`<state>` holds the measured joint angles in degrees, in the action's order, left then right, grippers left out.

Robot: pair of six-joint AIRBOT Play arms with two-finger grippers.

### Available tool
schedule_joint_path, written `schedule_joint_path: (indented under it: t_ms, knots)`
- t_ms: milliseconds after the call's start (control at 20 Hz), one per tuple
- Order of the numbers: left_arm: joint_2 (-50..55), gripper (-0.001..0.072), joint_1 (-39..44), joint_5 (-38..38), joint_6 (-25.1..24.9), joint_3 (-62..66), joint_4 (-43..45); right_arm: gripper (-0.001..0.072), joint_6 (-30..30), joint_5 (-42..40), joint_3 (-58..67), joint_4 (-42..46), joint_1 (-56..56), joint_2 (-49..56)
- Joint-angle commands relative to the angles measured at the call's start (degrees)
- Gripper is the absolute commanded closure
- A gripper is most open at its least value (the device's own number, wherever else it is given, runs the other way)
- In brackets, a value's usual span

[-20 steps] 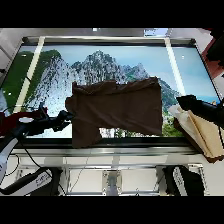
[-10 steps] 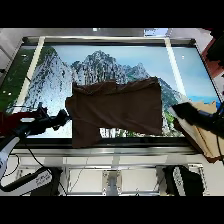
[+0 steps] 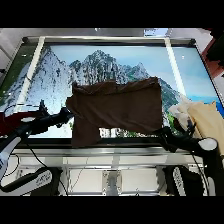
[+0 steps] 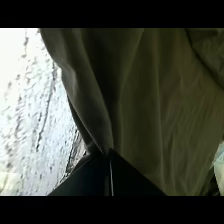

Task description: Fold the shirts.

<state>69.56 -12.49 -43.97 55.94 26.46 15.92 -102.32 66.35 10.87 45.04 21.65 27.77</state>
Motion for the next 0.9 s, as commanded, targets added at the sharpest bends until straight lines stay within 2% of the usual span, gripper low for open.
schedule_joint_path:
  t_ms: [0, 100, 150, 200, 250, 450, 550, 600, 650, 700, 800, 850]
  knots:
    - [0.0, 0.0698, 0.1, -0.8, -0.5, 0.0, -1.0, 0.0171, -2.9, -11.8, -9.0, -7.0, -0.1, 0.0]
    - [0.0, 0.0698, 0.1, -1.1, -0.5, 0.0, -1.0, 0.0172, -2.9, -18.3, -11.1, -9.1, -0.1, 0.0]
    - [0.0, 0.0698, 0.1, -1.0, -0.5, 0.0, -1.0, 0.0229, -3.0, -21.0, -11.5, -9.8, -0.1, 0.0]
    - [0.0, 0.0698, 0.1, -1.0, -0.5, 0.0, -1.0, 0.0334, -2.9, -23.5, -11.5, -10.4, -0.1, 0.2]
    - [0.0, 0.0698, 0.1, -1.0, -0.5, 0.0, -1.0, 0.0362, -2.9, -25.8, -11.5, -11.1, -0.1, 0.5]
    - [0.0, 0.0697, 0.1, -1.0, -0.5, 0.0, -0.9, 0.0361, -2.1, -29.1, -11.5, -12.6, -0.1, 2.6]
    - [0.0, 0.0698, 0.1, -1.1, -0.5, 0.0, -0.9, 0.0358, 1.7, -27.7, -11.5, -14.2, -0.1, 4.5]
    - [0.0, 0.0698, 0.1, -1.2, -0.5, 0.0, -0.9, 0.0336, 4.2, -27.2, -11.5, -15.8, -0.1, 5.5]
    - [0.0, 0.0698, 0.1, -1.4, -0.5, 0.0, -0.9, 0.0265, 6.3, -27.3, -11.5, -17.3, -0.1, 6.4]
    - [0.0, 0.0698, 0.1, -1.5, -0.5, 0.0, -0.9, 0.0262, 7.3, -28.3, -11.5, -18.4, -0.1, 7.0]
    - [0.0, 0.0698, 0.1, -1.6, -0.5, 0.0, -0.9, 0.0272, 7.8, -30.5, -11.5, -20.5, -0.1, 7.5]
    - [0.0, 0.0698, 0.1, -1.6, -0.5, 0.0, -0.9, 0.0370, 8.2, -31.3, -11.5, -21.7, -0.1, 7.5]
